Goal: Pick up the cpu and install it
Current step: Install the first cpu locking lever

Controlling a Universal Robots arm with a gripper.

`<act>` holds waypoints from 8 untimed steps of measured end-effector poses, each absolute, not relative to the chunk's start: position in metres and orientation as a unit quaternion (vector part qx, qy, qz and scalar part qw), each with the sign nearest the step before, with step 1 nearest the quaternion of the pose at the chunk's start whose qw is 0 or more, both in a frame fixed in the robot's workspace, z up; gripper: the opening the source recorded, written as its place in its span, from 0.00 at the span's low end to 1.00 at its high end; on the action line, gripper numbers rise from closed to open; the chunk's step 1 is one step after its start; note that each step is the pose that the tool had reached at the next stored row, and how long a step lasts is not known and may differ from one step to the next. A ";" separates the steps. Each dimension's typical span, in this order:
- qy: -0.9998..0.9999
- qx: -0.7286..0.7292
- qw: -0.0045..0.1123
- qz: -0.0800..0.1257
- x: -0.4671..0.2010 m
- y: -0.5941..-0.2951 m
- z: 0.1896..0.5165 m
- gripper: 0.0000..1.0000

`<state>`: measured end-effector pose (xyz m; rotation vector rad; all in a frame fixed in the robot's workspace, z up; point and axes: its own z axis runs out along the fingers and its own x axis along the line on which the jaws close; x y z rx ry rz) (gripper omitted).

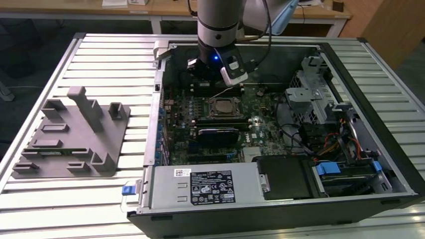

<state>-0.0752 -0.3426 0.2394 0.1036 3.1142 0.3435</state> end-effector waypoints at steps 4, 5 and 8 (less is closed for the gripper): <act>0.993 0.033 0.004 0.109 -0.075 -0.343 0.239 0.11; 0.993 0.034 0.004 0.109 -0.075 -0.343 0.239 0.11; 0.993 0.035 0.006 0.110 -0.075 -0.343 0.238 0.11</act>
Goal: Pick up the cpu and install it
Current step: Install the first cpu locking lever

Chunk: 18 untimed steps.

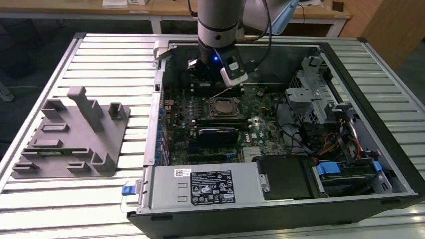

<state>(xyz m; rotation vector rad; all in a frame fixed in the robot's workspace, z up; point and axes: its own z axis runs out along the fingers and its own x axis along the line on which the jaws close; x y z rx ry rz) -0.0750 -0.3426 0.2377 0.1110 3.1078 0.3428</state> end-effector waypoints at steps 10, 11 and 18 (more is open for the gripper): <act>0.993 0.041 0.010 0.110 -0.070 -0.343 0.235 0.11; 0.993 0.041 0.010 0.110 -0.070 -0.343 0.235 0.11; 0.993 0.043 0.010 0.110 -0.066 -0.343 0.233 0.11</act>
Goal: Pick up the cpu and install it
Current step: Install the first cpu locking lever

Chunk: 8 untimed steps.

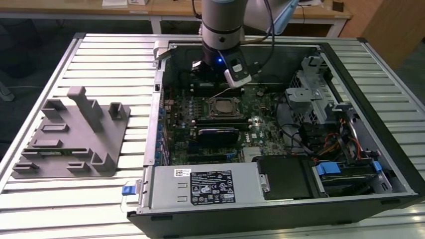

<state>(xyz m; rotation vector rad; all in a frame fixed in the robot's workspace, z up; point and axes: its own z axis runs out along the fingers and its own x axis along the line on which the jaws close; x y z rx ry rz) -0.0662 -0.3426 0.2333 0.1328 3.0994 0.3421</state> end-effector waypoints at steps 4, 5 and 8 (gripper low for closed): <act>0.993 0.043 0.011 0.110 -0.064 -0.343 0.232 0.11; 0.993 0.043 0.011 0.110 -0.064 -0.343 0.232 0.11; 0.993 0.043 0.011 0.110 -0.062 -0.343 0.232 0.11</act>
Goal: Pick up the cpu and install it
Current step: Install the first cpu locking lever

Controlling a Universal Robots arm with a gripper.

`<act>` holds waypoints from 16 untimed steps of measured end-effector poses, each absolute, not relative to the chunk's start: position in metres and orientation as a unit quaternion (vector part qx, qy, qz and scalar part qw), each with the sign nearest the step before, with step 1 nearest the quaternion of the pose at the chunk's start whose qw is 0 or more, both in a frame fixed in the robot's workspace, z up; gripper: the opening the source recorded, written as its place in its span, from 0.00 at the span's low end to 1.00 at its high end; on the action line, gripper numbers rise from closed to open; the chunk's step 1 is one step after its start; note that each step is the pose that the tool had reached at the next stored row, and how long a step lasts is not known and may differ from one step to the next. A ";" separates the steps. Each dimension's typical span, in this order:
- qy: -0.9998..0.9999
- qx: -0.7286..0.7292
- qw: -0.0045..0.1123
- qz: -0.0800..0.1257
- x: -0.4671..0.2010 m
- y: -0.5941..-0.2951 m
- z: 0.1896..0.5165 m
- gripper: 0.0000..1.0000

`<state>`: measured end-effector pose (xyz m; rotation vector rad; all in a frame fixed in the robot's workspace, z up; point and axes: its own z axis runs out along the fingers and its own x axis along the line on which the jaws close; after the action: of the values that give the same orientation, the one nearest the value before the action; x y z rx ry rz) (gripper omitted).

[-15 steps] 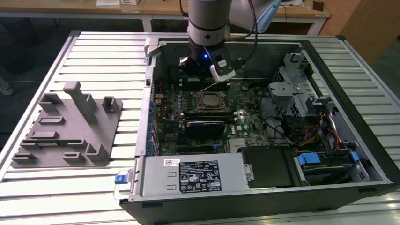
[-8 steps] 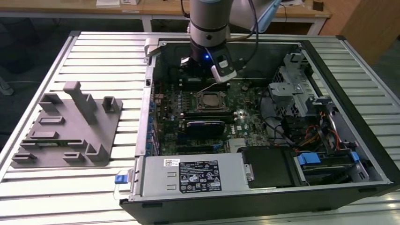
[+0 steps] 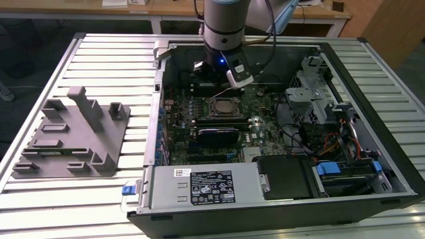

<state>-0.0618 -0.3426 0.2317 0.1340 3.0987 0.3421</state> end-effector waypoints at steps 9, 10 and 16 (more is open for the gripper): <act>0.993 0.044 0.011 0.110 -0.056 -0.343 0.230 0.11; 0.993 0.045 0.011 0.110 -0.056 -0.343 0.230 0.11; 0.993 0.045 0.011 0.110 -0.055 -0.343 0.230 0.11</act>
<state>-0.0555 -0.3426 0.2301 0.1401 3.0980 0.3419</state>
